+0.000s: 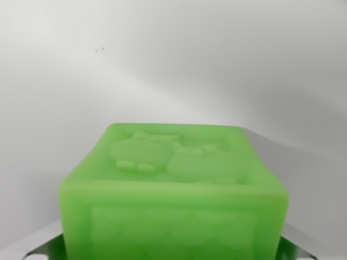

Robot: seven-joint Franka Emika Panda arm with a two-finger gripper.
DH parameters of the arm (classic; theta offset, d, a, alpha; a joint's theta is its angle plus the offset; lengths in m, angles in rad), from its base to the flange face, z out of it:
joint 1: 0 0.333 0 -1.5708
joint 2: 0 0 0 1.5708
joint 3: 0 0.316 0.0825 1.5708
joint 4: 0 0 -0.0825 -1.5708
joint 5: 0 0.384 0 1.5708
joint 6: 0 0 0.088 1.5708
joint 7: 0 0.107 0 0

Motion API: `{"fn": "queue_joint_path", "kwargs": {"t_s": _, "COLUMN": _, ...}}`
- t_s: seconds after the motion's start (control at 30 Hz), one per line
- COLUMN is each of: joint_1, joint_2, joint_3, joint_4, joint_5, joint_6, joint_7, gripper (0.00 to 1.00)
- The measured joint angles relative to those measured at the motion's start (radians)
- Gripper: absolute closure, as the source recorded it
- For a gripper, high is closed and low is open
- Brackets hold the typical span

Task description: Stack cube

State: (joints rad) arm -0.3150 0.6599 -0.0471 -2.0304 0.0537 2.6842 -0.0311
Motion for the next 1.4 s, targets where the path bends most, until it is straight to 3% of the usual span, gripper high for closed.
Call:
{"fn": "queue_joint_path", "kwargs": {"t_s": 0.73, "joint_1": 0.001, "joint_2": -0.047, "joint_3": -0.001, "joint_4": -0.014, "joint_5": 0.000, "joint_6": -0.030, "joint_7": 0.000, "gripper": 1.00}}
{"fn": "queue_joint_path", "kwargs": {"t_s": 1.4, "joint_1": 0.004, "joint_2": -0.164, "joint_3": -0.007, "joint_4": -0.039, "joint_5": -0.003, "joint_6": -0.119, "joint_7": 0.001, "gripper": 1.00}}
